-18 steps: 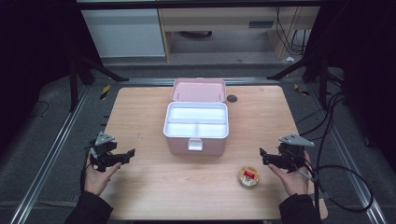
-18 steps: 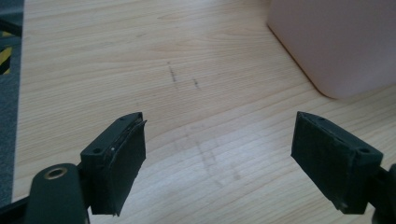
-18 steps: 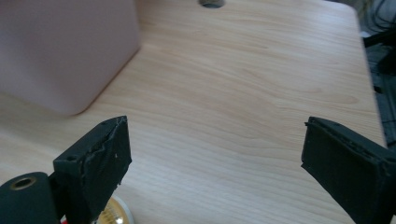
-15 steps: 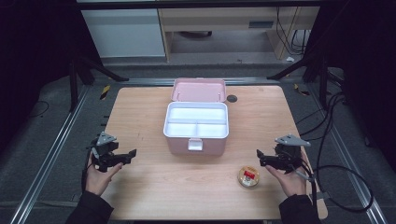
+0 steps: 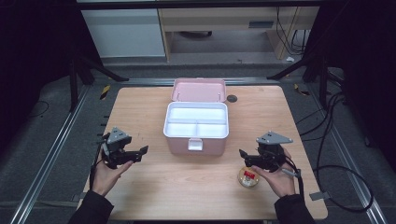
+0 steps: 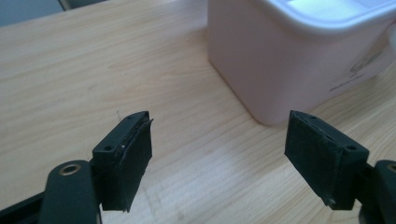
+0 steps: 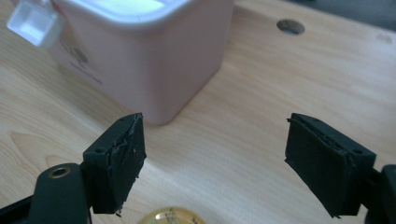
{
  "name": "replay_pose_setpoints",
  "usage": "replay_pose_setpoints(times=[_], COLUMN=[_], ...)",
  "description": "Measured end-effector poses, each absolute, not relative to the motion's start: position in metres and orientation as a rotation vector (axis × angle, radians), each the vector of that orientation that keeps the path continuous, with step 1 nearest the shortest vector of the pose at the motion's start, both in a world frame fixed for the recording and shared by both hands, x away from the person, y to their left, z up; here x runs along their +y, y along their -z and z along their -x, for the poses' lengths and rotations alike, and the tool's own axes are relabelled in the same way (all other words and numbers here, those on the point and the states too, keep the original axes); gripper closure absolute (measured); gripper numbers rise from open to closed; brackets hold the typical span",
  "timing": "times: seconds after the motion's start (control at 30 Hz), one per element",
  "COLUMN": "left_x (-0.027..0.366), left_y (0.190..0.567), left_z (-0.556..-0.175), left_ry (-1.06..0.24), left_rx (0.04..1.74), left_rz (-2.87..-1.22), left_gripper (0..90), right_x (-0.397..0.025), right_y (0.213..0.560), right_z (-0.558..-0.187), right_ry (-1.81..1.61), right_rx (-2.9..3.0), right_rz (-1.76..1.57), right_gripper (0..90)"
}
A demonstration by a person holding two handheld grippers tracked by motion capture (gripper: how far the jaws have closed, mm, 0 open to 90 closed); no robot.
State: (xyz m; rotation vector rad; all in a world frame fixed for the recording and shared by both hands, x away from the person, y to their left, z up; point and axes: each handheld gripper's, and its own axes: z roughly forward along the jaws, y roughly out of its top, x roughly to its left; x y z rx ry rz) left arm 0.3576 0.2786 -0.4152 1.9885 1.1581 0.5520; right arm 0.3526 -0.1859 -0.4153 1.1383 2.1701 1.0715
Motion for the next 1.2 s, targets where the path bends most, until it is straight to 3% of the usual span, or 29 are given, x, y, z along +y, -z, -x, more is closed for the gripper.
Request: replay_pose_setpoints(times=[0.23,0.27,0.4,0.57,0.63,0.83,0.9,1.07,1.2], left_x=[0.267,0.266,0.262,0.254,0.251,0.239,0.237,0.230,0.224], left_y=[0.391,0.385,0.377,0.369,0.367,0.354,0.349,0.337,0.332], left_z=[-0.383,-0.391,-0.403,-0.425,-0.432,-0.452,-0.458,-0.473,-0.482], left_ry=[-0.618,-0.556,-0.599,-0.547,-0.545,-0.534,-0.533,-0.505,-0.470], left_rx=[1.001,0.977,0.916,0.892,0.870,0.807,0.794,0.729,0.675], left_rz=[-2.019,-2.041,-2.074,-2.169,-2.190,-2.230,-2.232,-2.255,-2.253], left_gripper=[26.9,30.8,30.3,28.3,27.4,32.9,34.0,35.5,38.3], right_x=[-0.183,-0.182,-0.182,-0.178,-0.175,-0.168,-0.167,-0.161,-0.150], right_y=[0.395,0.389,0.381,0.370,0.364,0.349,0.348,0.340,0.335], right_z=[-0.372,-0.381,-0.396,-0.414,-0.420,-0.444,-0.453,-0.468,-0.479], right_ry=[-1.053,-1.027,-0.992,-0.956,-0.948,-0.969,-1.072,-1.011,-1.008], right_rx=[2.222,2.237,2.233,2.259,2.269,2.352,2.353,2.347,2.387], right_rz=[-1.084,-1.056,-1.027,-0.966,-0.933,-0.909,-0.908,-0.856,-0.790], right_gripper=[23.3,27.6,30.8,33.3,39.2,38.3,45.9,43.5,47.9])
